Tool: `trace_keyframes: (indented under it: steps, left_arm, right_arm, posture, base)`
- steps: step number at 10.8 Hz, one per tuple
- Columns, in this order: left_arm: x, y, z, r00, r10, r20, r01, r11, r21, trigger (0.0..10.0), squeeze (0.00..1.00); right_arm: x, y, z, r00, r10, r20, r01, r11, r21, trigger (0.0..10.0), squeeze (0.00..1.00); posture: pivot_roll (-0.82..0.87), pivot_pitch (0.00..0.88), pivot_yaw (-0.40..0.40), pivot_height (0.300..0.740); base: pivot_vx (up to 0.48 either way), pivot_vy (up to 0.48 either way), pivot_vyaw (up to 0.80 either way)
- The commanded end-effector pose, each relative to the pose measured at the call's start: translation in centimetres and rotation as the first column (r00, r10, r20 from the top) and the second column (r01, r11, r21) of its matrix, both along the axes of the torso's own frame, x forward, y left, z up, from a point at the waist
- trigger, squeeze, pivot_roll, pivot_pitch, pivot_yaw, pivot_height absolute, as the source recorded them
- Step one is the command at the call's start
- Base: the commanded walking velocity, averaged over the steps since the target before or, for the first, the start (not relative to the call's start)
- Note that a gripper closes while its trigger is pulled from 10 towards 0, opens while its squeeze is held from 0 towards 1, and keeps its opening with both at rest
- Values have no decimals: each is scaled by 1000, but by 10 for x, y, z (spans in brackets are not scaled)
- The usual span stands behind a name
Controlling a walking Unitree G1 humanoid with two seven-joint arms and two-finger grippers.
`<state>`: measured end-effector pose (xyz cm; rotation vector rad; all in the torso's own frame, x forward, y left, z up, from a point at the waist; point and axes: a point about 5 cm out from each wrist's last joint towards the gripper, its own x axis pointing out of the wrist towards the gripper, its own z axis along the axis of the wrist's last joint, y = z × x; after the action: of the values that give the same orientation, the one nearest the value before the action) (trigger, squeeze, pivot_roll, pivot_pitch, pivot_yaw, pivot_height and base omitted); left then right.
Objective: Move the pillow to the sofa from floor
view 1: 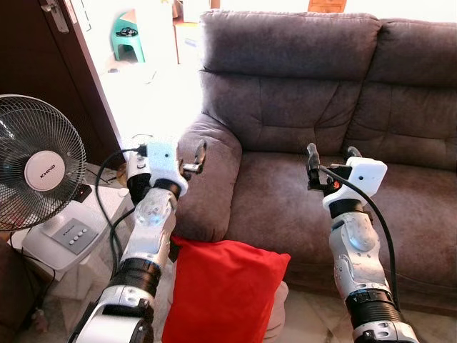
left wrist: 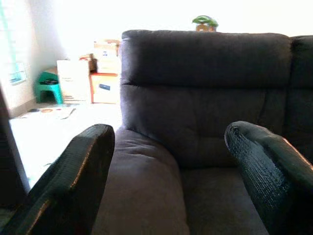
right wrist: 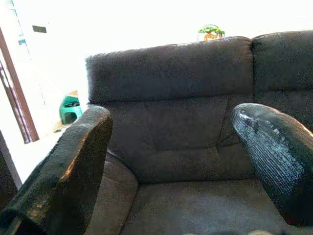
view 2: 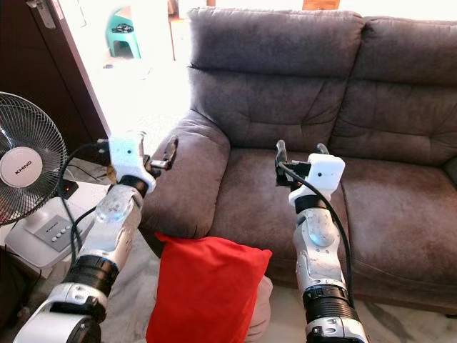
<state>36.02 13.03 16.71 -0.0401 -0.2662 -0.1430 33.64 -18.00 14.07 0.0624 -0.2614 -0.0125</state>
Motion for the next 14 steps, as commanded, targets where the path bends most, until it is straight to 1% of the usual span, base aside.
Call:
trace_keyframes:
  steps: [1, 2, 3, 5, 6, 8, 9, 10, 12, 14]
  left_arm:
    - [-2, 11, 2, 999, 47, 18, -47, 999, 2, 10000, 0]
    - [-5, 22, -2, 997, 81, 18, -81, 997, 6, 10000, 0]
    - [-7, 24, -7, 996, 84, 1, -84, 996, 13, 10000, 0]
    - [-19, 31, -15, 996, 86, -11, -86, 996, 35, 10000, 0]
    - [-23, 36, -17, 995, 98, -15, -97, 995, 37, 10000, 0]
    - [-31, 42, -26, 994, 98, -45, -95, 994, 59, 10000, 0]
    - [-33, 42, -27, 994, 94, -51, -91, 994, 66, 10000, 0]
    - [-37, 41, -26, 994, 96, -47, -93, 994, 59, 10000, 0]
    - [-50, 45, -22, 994, 104, -23, -102, 993, 63, 10000, 0]
    - [-62, 54, -20, 991, 131, -14, -130, 989, 71, 10000, 0]
  right_arm:
    - [1, 2, -3, 1000, 8, -14, -8, 1000, 8, 10000, 0]
    - [1, 0, -5, 1000, 5, -20, -4, 1000, 9, 10000, 0]
    - [0, -2, -8, 1000, -1, -31, 1, 1000, 3, 10000, 0]
    - [-8, -13, -16, 999, -14, -52, 13, 1000, -23, 10000, 0]
    - [-11, -19, -20, 998, -24, -63, 22, 999, -38, 10000, 0]
    - [-19, -39, -27, 994, -56, -93, 47, 995, -90, 10000, 0]
    - [-21, -42, -27, 994, -60, -93, 52, 994, -93, 10000, 0]
    - [-24, -38, -25, 995, -58, -78, 53, 996, -68, 10000, 0]
    - [-36, -30, -24, 998, -38, -55, 35, 997, -68, 10000, 0]
    - [-48, -33, -25, 998, -33, -60, 28, 997, -76, 10000, 0]
  posture:
    - [-3, 0, -23, 704]
    - [8, 0, -23, 704]
    - [9, 0, -23, 704]
    - [12, 0, -24, 704]
    - [14, 0, -25, 704]
    - [19, 0, -28, 704]
    - [19, 0, -26, 704]
    - [18, 0, -24, 704]
    - [22, 0, -24, 704]
    - [23, 0, -25, 704]
  base:
    - [0, 0, 0]
    - [0, 0, 0]
    - [0, 0, 0]
    - [0, 0, 0]
    - [0, 0, 0]
    - [0, 0, 0]
    - [0, 0, 0]
    - [0, 0, 0]
    - [0, 0, 0]
    - [0, 0, 0]
